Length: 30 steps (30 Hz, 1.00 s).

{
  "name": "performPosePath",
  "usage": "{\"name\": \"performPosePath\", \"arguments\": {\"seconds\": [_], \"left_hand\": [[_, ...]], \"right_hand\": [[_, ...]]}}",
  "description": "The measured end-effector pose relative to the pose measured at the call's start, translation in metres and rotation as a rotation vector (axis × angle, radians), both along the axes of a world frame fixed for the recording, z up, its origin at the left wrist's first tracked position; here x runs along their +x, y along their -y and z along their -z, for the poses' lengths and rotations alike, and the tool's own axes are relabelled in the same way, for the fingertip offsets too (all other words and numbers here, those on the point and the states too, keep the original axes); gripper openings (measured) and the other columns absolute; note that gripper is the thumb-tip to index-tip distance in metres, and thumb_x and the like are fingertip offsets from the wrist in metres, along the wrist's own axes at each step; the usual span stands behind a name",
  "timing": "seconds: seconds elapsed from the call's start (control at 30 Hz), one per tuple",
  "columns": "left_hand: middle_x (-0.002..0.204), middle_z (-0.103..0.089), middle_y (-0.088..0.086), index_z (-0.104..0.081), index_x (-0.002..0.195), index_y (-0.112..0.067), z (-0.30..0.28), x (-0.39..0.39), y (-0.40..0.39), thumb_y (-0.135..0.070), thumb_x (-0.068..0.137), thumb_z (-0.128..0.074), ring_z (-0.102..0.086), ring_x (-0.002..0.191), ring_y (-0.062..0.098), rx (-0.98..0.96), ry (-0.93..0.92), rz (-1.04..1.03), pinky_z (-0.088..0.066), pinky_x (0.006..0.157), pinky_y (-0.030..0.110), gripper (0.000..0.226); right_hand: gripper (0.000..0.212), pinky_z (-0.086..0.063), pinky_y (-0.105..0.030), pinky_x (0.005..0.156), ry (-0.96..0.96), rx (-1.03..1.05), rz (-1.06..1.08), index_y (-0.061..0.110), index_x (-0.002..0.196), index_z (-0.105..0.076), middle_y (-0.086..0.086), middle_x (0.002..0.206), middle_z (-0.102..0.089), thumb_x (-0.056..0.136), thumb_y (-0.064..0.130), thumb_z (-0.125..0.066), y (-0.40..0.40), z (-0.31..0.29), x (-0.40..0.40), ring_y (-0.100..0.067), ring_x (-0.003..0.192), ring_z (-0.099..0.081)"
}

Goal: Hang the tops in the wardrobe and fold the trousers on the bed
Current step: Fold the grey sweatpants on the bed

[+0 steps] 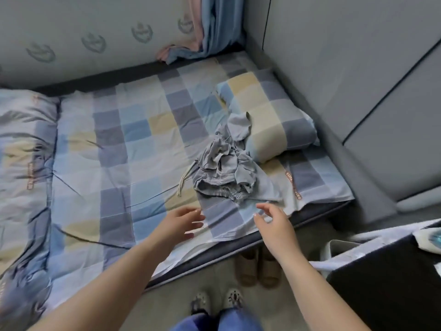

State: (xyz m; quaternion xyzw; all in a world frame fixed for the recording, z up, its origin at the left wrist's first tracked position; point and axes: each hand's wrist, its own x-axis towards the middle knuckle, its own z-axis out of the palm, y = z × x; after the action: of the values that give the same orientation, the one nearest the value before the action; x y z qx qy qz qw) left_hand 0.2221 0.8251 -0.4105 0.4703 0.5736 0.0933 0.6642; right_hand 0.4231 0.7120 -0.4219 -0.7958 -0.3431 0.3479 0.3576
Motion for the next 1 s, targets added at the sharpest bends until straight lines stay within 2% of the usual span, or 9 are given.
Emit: {"name": "performPosePath", "arguments": {"seconds": [0.2,0.33,0.47,0.6,0.73,0.8,0.87,0.93,1.0], "left_hand": [[0.101,-0.072,-0.005,-0.064,0.101,-0.026,0.101,0.027,-0.073,-0.030,0.094,-0.057,-0.067,0.096,0.013,0.066,-0.133,0.082,-0.050,0.081,0.029,0.010],[0.102,-0.069,-0.009,-0.065,0.098,-0.032,0.181,0.043,-0.119,-0.033,0.091,-0.060,-0.064,0.096,0.009,0.250,-0.269,0.251,-0.051,0.085,0.032,0.009],[0.109,-0.063,-0.009,-0.060,0.096,-0.034,0.264,0.056,-0.156,-0.034,0.092,-0.057,-0.055,0.091,0.004,0.427,-0.467,0.491,-0.041,0.078,0.023,0.006],[0.150,-0.032,0.009,-0.057,0.126,-0.026,0.340,0.063,-0.195,-0.030,0.089,-0.060,-0.032,0.138,0.028,0.728,-0.658,0.808,-0.031,0.111,0.038,0.037],[0.161,-0.008,0.011,-0.045,0.139,-0.037,0.395,0.068,-0.226,-0.035,0.091,-0.056,-0.005,0.148,0.030,0.782,-0.783,0.934,-0.021,0.116,0.044,0.050],[0.160,-0.011,0.011,-0.044,0.141,-0.029,0.412,0.069,-0.232,-0.038,0.092,-0.053,-0.017,0.145,0.031,0.635,-0.832,0.918,-0.027,0.113,0.041,0.050],[0.153,-0.030,0.010,-0.051,0.134,-0.015,0.425,0.069,-0.235,-0.037,0.093,-0.053,-0.041,0.132,0.030,0.511,-0.802,0.811,-0.037,0.104,0.037,0.046],[0.132,-0.055,0.009,-0.062,0.120,-0.011,0.431,0.065,-0.240,-0.032,0.093,-0.056,-0.057,0.112,0.029,0.531,-0.752,0.643,-0.045,0.089,0.033,0.035],[0.107,-0.070,0.008,-0.072,0.106,-0.013,0.427,0.063,-0.241,-0.029,0.090,-0.062,-0.064,0.095,0.026,0.576,-0.713,0.445,-0.041,0.073,0.027,0.025]], "right_hand": [[0.036,-0.039,-0.030,0.097,0.203,-0.298,-0.180,0.021,0.126,-0.056,-0.002,0.131,-0.053,0.091,0.029,-0.054,-0.081,0.118,0.027,-0.021,0.117,-0.049],[0.051,-0.024,-0.035,0.113,0.320,-0.426,-0.395,0.022,0.141,-0.042,-0.001,0.151,-0.034,0.093,0.037,-0.048,-0.128,0.205,0.039,-0.021,0.139,-0.028],[0.054,-0.011,-0.043,0.118,0.401,-0.529,-0.557,0.026,0.147,-0.030,-0.001,0.159,-0.016,0.096,0.035,-0.045,-0.158,0.287,0.050,-0.019,0.147,-0.008],[0.058,-0.009,-0.045,0.117,0.461,-0.611,-0.667,0.038,0.147,-0.022,-0.003,0.160,-0.001,0.095,0.027,-0.044,-0.185,0.357,0.069,-0.024,0.146,-0.007],[0.061,-0.028,-0.041,0.110,0.384,-0.724,-0.705,0.041,0.147,-0.018,-0.006,0.159,-0.007,0.094,0.027,-0.045,-0.198,0.410,0.078,-0.030,0.139,-0.024],[0.061,-0.030,-0.040,0.110,0.366,-0.752,-0.719,0.039,0.148,-0.017,-0.006,0.159,-0.009,0.094,0.028,-0.043,-0.200,0.426,0.082,-0.031,0.137,-0.026],[0.060,-0.030,-0.038,0.109,0.365,-0.756,-0.734,0.038,0.149,-0.016,-0.005,0.159,-0.008,0.095,0.030,-0.042,-0.202,0.436,0.084,-0.032,0.137,-0.025],[0.056,-0.031,-0.038,0.108,0.339,-0.762,-0.737,0.034,0.148,-0.020,-0.006,0.158,-0.013,0.097,0.032,-0.041,-0.206,0.442,0.083,-0.032,0.136,-0.029],[0.044,-0.038,-0.037,0.099,0.306,-0.754,-0.670,0.025,0.142,-0.033,-0.010,0.149,-0.031,0.099,0.032,-0.038,-0.212,0.440,0.082,-0.032,0.128,-0.040]]}}
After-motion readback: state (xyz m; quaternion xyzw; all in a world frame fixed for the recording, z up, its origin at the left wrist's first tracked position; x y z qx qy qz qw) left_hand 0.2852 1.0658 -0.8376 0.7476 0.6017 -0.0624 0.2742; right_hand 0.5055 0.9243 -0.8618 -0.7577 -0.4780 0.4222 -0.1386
